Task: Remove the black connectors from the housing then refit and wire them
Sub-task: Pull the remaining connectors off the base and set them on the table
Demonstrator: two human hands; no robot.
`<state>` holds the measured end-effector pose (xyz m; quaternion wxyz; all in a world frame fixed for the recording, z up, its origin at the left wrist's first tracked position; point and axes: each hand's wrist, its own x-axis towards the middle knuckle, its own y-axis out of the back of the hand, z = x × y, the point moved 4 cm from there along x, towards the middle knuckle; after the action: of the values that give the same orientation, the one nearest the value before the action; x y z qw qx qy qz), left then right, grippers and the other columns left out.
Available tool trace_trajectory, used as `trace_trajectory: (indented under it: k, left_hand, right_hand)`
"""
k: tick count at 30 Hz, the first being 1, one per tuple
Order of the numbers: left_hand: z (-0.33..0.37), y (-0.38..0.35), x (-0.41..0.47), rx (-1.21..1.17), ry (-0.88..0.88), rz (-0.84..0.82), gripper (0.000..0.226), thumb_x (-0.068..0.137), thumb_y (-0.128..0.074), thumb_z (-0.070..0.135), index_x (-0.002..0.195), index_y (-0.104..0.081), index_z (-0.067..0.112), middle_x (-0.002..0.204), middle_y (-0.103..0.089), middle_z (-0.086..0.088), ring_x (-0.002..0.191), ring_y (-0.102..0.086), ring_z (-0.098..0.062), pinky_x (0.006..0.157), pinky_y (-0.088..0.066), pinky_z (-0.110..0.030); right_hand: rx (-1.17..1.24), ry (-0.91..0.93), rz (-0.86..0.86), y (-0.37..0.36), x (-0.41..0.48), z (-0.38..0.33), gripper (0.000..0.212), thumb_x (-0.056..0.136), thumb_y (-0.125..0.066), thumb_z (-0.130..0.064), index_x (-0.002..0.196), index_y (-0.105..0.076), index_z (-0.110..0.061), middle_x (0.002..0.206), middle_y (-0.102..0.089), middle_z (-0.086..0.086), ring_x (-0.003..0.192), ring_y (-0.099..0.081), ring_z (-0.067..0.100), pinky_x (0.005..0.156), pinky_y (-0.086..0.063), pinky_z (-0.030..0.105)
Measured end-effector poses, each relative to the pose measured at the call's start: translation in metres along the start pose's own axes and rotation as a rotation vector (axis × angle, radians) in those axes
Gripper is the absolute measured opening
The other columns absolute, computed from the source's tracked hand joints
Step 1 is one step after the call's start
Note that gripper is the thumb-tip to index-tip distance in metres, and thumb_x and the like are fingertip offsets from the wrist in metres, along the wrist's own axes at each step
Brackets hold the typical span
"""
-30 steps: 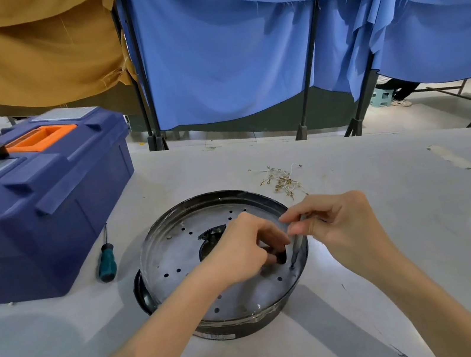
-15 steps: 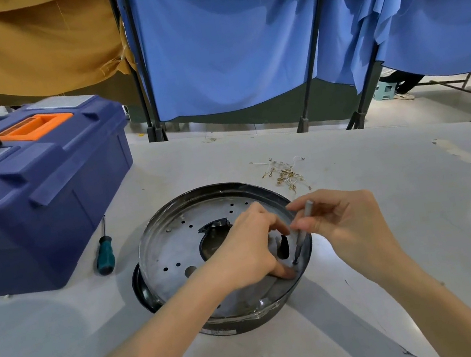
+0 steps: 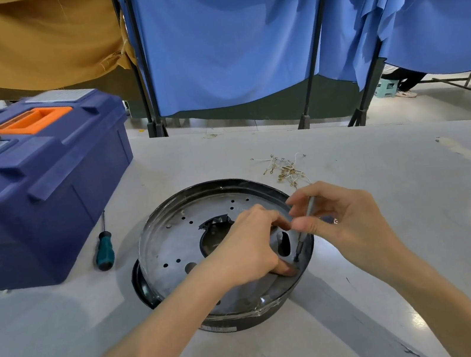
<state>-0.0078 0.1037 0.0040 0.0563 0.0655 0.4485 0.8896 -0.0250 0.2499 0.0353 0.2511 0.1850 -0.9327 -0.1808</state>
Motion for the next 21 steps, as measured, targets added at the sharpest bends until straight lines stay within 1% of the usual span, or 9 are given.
trace_trajectory:
  k: [3,6,12,14,15,16,17,19,21]
  left_hand:
    - [-0.001,0.0,0.0,0.003,-0.007,-0.004,0.067,0.061,-0.088,0.032,0.12,-0.058,0.027,0.095,-0.037,0.014,0.092,-0.034,-0.009,0.064,-0.026,-0.014]
    - [0.0,0.0,-0.001,-0.013,-0.008,-0.001,0.068,0.059,-0.089,0.035,0.12,-0.059,0.027,0.104,-0.042,0.011,0.095,-0.037,-0.009,0.07,-0.032,-0.019]
    - [0.003,0.003,-0.001,-0.048,-0.012,-0.028,0.055,0.06,-0.089,0.03,0.108,-0.064,0.029,0.087,-0.04,0.02,0.077,-0.042,-0.001,0.059,-0.028,-0.013]
    - [0.003,0.003,-0.001,-0.188,0.002,-0.045,0.04,0.064,-0.087,0.024,0.097,-0.066,0.033,0.09,-0.055,0.009,0.078,-0.051,-0.006,0.065,-0.042,-0.022]
    - [0.004,0.005,0.0,-0.296,0.015,-0.056,0.032,0.067,-0.085,0.019,0.088,-0.067,0.035,0.09,-0.062,0.002,0.077,-0.055,-0.019,0.071,-0.05,-0.034]
    - [0.006,0.007,-0.001,-0.389,0.023,-0.059,0.026,0.07,-0.082,0.015,0.078,-0.067,0.035,0.085,-0.066,0.002,0.074,-0.052,-0.026,0.072,-0.049,-0.044]
    - [0.007,0.008,0.0,-0.457,0.025,-0.058,0.026,0.072,-0.08,0.011,0.069,-0.067,0.033,0.077,-0.065,0.009,0.071,-0.047,-0.026,0.069,-0.046,-0.046]
    - [0.008,0.009,0.001,-0.498,0.023,-0.061,0.025,0.072,-0.081,0.01,0.062,-0.063,0.023,0.064,-0.06,0.015,0.063,-0.048,-0.019,0.066,-0.045,-0.038]
    - [0.014,0.007,-0.001,-0.476,0.001,-0.057,0.02,0.07,-0.084,0.015,0.069,-0.064,0.012,0.062,-0.06,0.012,0.057,-0.054,-0.008,0.064,-0.047,-0.025]
  right_hand:
    - [-0.001,-0.005,0.093,-0.002,0.001,0.001,0.038,0.074,-0.078,0.0,0.088,-0.071,-0.035,0.076,-0.066,-0.007,0.075,-0.062,0.01,0.072,-0.05,0.017]
    - [0.132,-0.016,0.123,-0.003,-0.002,0.002,0.05,0.071,-0.068,0.02,0.087,-0.074,-0.028,0.069,-0.068,0.001,0.07,-0.064,0.017,0.074,-0.054,0.022]
    - [0.212,-0.005,-0.034,0.005,0.006,0.004,0.036,0.074,-0.056,0.029,0.089,-0.07,0.0,0.07,-0.071,0.015,0.063,-0.069,0.018,0.06,-0.048,0.012]
    - [0.198,0.02,-0.088,0.006,0.009,0.002,0.033,0.074,-0.053,0.031,0.086,-0.068,0.004,0.068,-0.071,0.016,0.061,-0.068,0.014,0.058,-0.045,0.01]
    - [0.177,0.04,-0.121,0.005,0.01,0.0,0.032,0.074,-0.052,0.031,0.086,-0.068,0.005,0.068,-0.071,0.016,0.06,-0.066,0.011,0.058,-0.045,0.009]
    - [0.152,0.057,-0.158,0.003,0.011,-0.002,0.032,0.074,-0.052,0.031,0.086,-0.068,0.006,0.068,-0.071,0.015,0.06,-0.066,0.009,0.058,-0.045,0.008]
    - [0.136,0.068,-0.194,0.001,0.011,-0.003,0.032,0.074,-0.051,0.031,0.085,-0.068,0.006,0.068,-0.071,0.013,0.061,-0.065,0.008,0.058,-0.044,0.007]
    - [0.134,0.064,-0.231,-0.001,0.013,-0.004,0.032,0.073,-0.051,0.031,0.082,-0.067,0.005,0.068,-0.071,0.011,0.061,-0.066,0.009,0.057,-0.043,0.007]
    - [0.135,0.035,-0.187,0.002,0.014,-0.003,0.03,0.072,-0.056,0.028,0.08,-0.067,0.002,0.069,-0.072,0.011,0.062,-0.069,0.014,0.056,-0.045,0.008]
